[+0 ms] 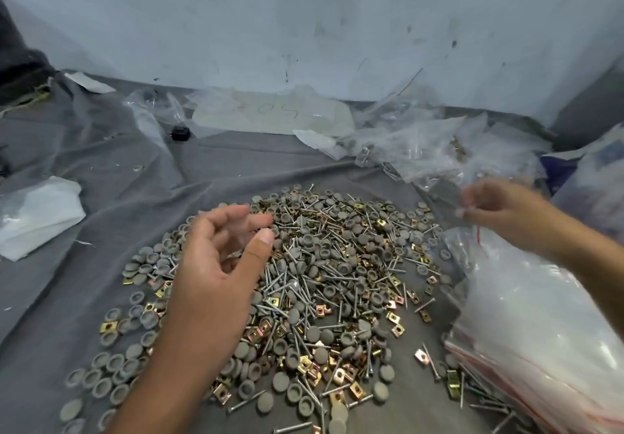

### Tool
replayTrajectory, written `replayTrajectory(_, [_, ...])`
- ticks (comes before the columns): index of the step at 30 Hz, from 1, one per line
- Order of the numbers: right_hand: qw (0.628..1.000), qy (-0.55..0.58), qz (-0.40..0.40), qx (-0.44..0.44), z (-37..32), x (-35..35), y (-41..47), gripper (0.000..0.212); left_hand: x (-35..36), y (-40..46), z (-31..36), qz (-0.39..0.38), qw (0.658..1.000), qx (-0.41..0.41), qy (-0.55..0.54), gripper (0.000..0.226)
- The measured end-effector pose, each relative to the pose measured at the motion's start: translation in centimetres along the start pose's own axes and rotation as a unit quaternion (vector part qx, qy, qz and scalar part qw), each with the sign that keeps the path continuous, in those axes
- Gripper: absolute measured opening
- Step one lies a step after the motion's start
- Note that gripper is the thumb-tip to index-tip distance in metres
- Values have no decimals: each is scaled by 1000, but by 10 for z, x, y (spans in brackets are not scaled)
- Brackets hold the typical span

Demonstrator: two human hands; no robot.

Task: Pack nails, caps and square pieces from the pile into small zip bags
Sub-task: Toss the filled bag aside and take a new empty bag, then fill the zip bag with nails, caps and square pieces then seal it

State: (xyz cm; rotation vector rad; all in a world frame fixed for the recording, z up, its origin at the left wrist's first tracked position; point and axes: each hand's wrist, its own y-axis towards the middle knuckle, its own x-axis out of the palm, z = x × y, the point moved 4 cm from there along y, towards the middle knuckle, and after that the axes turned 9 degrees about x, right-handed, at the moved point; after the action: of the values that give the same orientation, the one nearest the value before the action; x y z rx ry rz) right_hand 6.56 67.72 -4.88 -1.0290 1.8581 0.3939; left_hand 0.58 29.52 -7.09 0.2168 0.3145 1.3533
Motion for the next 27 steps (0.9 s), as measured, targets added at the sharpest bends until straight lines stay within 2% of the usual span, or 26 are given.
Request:
replayTrajectory(2, [981,-189,-18,44,51,5,-48,76,2,-1,1,-3,1000,3,3,51])
replayTrajectory(3, [969,-232,-6,82,76,10,-66,93,3,-2,1,-4,1000,3,5,50])
replayTrajectory(4, [963,-245,9,113,93,17,-80,100,3,-2,1,-4,1000,2,8,49])
replayTrajectory(5, [961,-243,18,129,103,24,-92,94,2,-3,0,-5,1000,2,11,49])
replayTrajectory(8, [976,-178,104,69,117,36,-103,38,4,-4,0,-7,1000,10,14,45])
replayTrajectory(9, [975,-163,144,49,114,33,-104,32,5,-5,-1,-6,1000,9,11,43])
replayTrajectory(11, [969,-122,211,43,112,19,-104,38,6,-6,0,-9,1000,4,7,41])
replayTrajectory(14, [964,-85,254,1,95,1,-103,37,7,-5,2,-9,1000,9,10,40])
replayTrajectory(16, [974,-96,203,-26,83,4,-105,38,8,-5,3,-14,1000,17,18,42])
replayTrajectory(18, [979,-164,122,-10,84,19,-110,53,8,-5,3,-15,999,21,24,42])
replayTrajectory(19, [976,-193,104,-5,86,28,-112,50,8,-5,3,-15,999,23,26,41])
replayTrajectory(21, [976,-179,124,-5,92,31,-109,38,8,-5,3,-16,999,25,28,41])
replayTrajectory(23, [980,-122,157,13,102,29,-101,47,8,-5,3,-15,999,25,33,42])
replayTrajectory(27, [980,-52,191,-11,105,15,-91,49,6,-4,2,-15,999,22,39,40])
